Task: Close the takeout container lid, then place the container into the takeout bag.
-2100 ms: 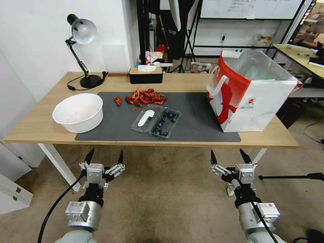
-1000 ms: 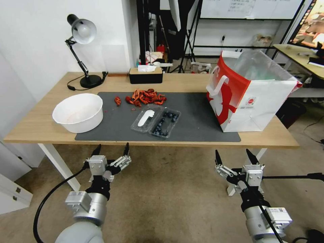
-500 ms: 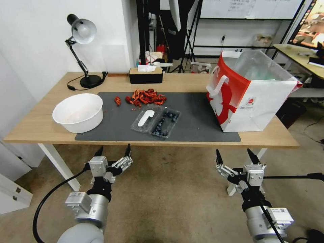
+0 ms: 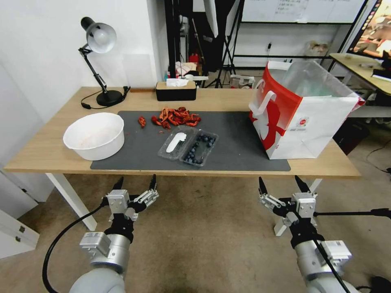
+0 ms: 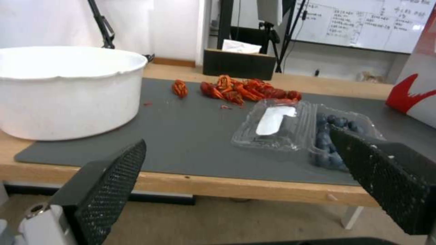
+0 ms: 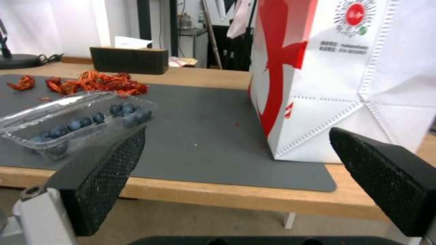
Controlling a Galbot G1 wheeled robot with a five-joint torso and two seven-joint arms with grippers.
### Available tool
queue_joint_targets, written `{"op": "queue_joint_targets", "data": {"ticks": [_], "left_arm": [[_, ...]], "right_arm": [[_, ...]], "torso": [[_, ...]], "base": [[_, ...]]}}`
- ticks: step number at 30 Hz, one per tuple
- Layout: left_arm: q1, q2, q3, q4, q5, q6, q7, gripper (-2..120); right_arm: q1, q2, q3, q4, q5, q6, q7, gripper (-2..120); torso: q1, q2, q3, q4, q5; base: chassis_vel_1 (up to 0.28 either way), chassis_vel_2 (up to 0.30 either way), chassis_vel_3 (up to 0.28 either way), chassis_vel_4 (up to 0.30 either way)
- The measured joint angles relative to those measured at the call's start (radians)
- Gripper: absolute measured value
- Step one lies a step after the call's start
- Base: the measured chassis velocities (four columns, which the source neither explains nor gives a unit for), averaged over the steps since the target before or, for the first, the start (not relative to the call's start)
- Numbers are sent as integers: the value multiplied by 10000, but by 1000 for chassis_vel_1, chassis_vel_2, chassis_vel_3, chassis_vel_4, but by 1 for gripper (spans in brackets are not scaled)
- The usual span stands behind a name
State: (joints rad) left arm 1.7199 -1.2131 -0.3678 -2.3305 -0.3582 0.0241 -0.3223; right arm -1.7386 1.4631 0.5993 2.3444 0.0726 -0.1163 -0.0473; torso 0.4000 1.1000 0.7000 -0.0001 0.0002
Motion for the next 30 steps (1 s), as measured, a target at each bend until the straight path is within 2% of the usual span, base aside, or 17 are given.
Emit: {"op": "queue_joint_targets", "data": {"ticks": [9, 16, 18, 24, 30], "left_arm": [[-31, -112, -29, 218, 129, -140, 22, 100], [14, -259, -97, 264, 319, -225, 23, 100], [80, -320, -143, 282, 408, -287, 25, 100], [191, -418, -183, 317, 575, -403, 21, 100], [201, -444, -175, 342, 619, -427, 8, 100]], "right_arm": [[1550, -919, -441, -576, 879, -886, 468, 100], [2927, -1547, -1588, -1283, 1066, -1671, 1260, 100], [3390, -1714, -2211, -1472, 1090, -2080, 1680, 100], [3973, -1775, -3591, -1780, 642, -2661, 2105, 100], [4244, -1661, -4264, -2073, -77, -2931, 2084, 100]], "torso": [[0, 0, 0, 1, -2], [0, -1, 1, 1, -2], [0, -1, 1, 2, -2], [0, 0, 0, 1, -3], [0, -1, 1, -1, -3]], "base": [[0, 0, 0, 0], [0, 0, 0, 0], [0, 0, 0, 0], [0, 0, 0, 0], [0, 0, 0, 0]]}}
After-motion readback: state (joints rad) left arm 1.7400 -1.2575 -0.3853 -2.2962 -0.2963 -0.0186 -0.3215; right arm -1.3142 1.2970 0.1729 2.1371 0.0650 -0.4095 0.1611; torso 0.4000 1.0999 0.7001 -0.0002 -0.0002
